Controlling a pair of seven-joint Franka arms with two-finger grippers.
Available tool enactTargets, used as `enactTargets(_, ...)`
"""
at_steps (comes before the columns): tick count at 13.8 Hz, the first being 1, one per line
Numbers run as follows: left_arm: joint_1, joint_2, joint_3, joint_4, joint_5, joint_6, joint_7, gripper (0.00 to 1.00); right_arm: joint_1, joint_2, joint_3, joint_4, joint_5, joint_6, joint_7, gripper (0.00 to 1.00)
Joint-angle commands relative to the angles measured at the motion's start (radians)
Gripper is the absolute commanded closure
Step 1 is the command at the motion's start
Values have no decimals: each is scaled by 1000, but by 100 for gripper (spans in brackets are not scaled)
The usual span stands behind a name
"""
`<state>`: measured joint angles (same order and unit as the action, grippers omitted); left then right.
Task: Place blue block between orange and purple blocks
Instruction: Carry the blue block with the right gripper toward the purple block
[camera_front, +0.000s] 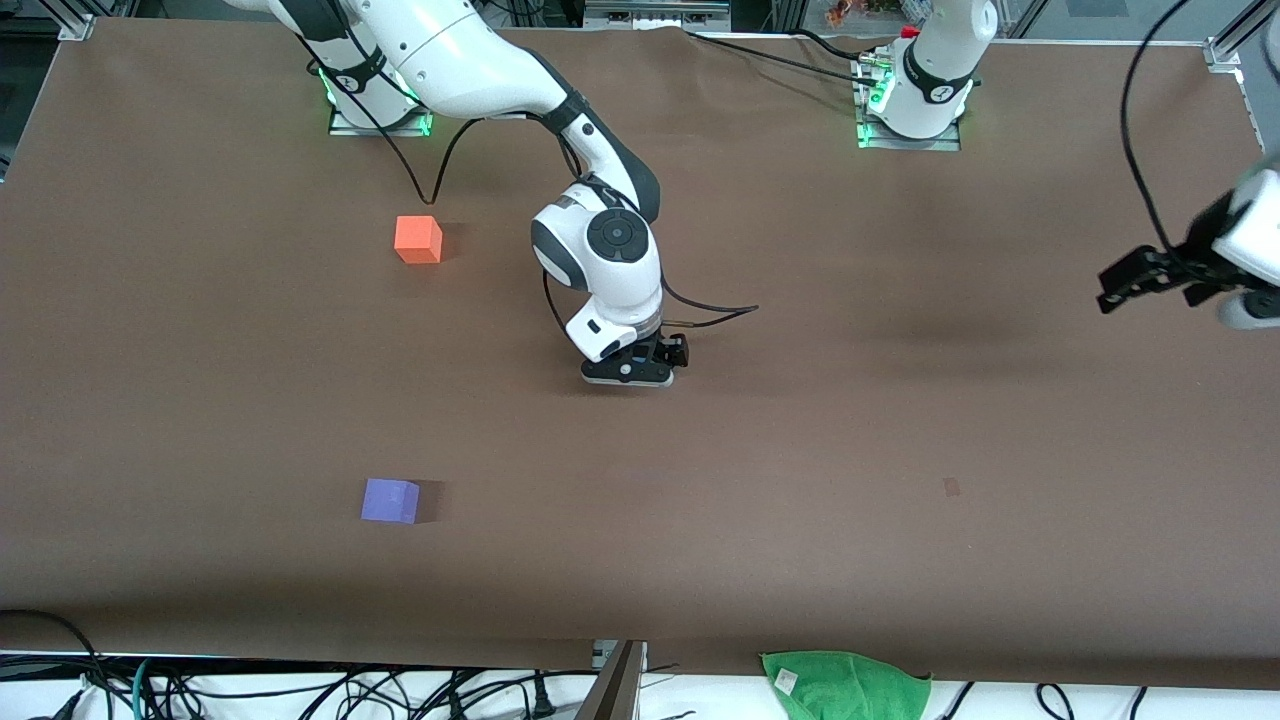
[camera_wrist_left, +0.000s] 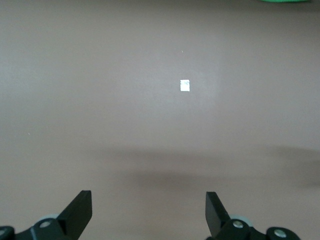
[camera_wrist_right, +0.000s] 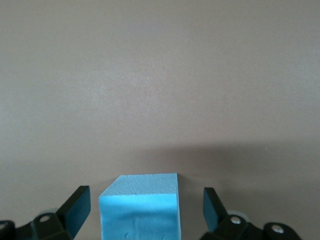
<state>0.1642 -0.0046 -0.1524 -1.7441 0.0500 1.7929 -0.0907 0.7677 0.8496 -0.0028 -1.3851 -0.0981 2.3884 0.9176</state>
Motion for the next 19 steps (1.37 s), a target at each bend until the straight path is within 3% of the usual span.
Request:
enactTargets(1, -87, -41, 83, -64, 21, 60, 0, 0, 19, 20, -11, 15, -18, 21, 18, 0)
enactTargets(7, -81, -45, 76, -26, 16, -50, 11, 0, 31, 31, -11, 15, -17, 25, 18, 2)
enactTargets(8, -80, -46, 76, -26, 7, -47, 11, 0, 31, 31, -11, 14, -17, 25, 17, 8)
enactTargets(10, -77, -44, 77, -26, 7, -31, 11, 0, 30, 31, -11, 15, -11, 25, 18, 46)
enactTargets(11, -77, -43, 77, -25, 7, -29, 11, 0, 30, 31, -11, 15, -9, 25, 20, 53)
enactTargets(13, -78, -40, 77, -8, 10, -27, -1, 0, 30, 31, -11, 15, -8, 25, 17, 59)
enactTargets(15, -77, -40, 76, -3, 7, -35, 0, 0, 30, 29, -11, 15, -9, 25, 6, 75)
enactTargets(19, -81, -19, 76, 18, 4, -33, -3, 0, -24, -33, -8, 15, -5, -38, -23, 75)
